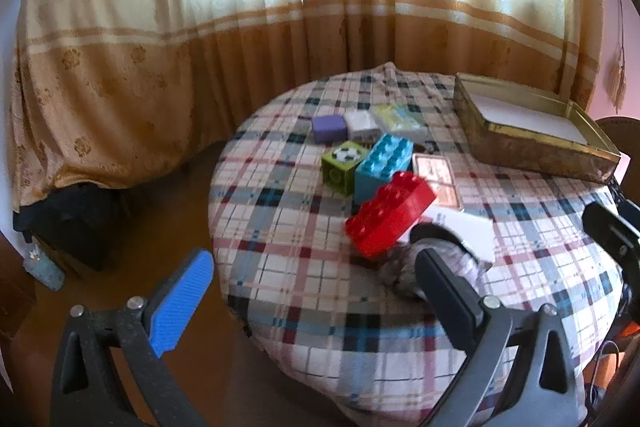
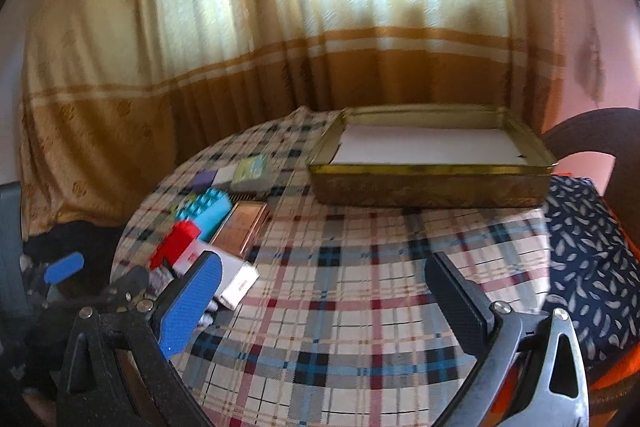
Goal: Organize rigid objects
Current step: 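Grasp the grey patterned pouch with the right gripper, then grasp the red Lego brick with the left gripper while the right gripper holds the pouch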
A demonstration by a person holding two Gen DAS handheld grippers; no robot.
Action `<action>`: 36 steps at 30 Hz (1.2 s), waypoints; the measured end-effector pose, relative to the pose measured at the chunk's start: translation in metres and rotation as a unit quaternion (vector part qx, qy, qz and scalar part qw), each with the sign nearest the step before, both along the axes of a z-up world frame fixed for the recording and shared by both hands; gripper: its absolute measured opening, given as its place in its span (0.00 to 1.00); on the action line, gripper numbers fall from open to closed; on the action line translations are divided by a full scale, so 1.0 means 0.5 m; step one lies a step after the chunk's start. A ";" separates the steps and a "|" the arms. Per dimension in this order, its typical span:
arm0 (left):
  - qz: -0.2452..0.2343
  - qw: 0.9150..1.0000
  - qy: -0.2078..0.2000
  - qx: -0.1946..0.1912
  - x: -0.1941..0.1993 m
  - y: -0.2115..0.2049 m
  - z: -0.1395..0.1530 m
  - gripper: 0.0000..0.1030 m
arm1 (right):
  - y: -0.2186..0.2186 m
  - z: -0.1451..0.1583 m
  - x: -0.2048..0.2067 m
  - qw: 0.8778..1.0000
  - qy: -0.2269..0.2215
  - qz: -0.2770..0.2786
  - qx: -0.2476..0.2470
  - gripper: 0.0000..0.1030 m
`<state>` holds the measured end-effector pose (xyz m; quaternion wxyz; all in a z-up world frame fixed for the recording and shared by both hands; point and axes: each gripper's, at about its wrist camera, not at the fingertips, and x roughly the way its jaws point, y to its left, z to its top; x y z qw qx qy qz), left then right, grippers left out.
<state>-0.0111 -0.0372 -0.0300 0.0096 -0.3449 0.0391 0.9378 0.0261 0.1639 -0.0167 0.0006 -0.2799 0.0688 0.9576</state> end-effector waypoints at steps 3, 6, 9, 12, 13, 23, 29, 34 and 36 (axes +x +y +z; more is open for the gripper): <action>0.006 1.000 -0.006 0.007 -0.007 -0.021 -0.005 1.00 | -0.014 -0.012 -0.015 0.999 -0.016 0.033 -0.001 0.93; 0.006 1.000 -0.005 0.003 -0.008 -0.038 -0.005 1.00 | -0.042 -0.022 -0.024 0.996 -0.030 0.084 -0.010 0.82; 0.013 1.000 0.000 -0.005 -0.008 -0.056 0.000 1.00 | -0.084 -0.029 -0.040 0.990 -0.037 0.139 -0.014 0.82; 0.022 1.000 0.006 -0.012 -0.008 -0.084 0.009 1.00 | -0.136 -0.031 -0.060 0.984 -0.034 0.173 0.010 0.82; 0.025 1.000 0.008 -0.013 -0.010 -0.093 0.011 1.00 | -0.146 -0.033 -0.064 0.983 -0.035 0.180 0.015 0.82; 0.044 0.998 0.002 0.038 -0.016 -0.158 0.010 1.00 | -0.255 -0.079 -0.090 0.961 -0.046 0.236 0.137 0.61; 0.005 0.999 0.007 0.047 -0.017 -0.122 0.013 1.00 | -0.205 -0.063 -0.087 0.968 -0.050 0.229 0.096 0.52; -0.046 0.995 0.005 0.084 -0.035 -0.074 0.019 1.00 | -0.118 -0.016 -0.067 0.983 -0.022 0.179 0.022 0.52; -0.066 0.993 -0.002 0.097 -0.054 -0.049 0.018 1.00 | -0.081 -0.006 -0.063 0.988 -0.019 0.155 -0.005 0.52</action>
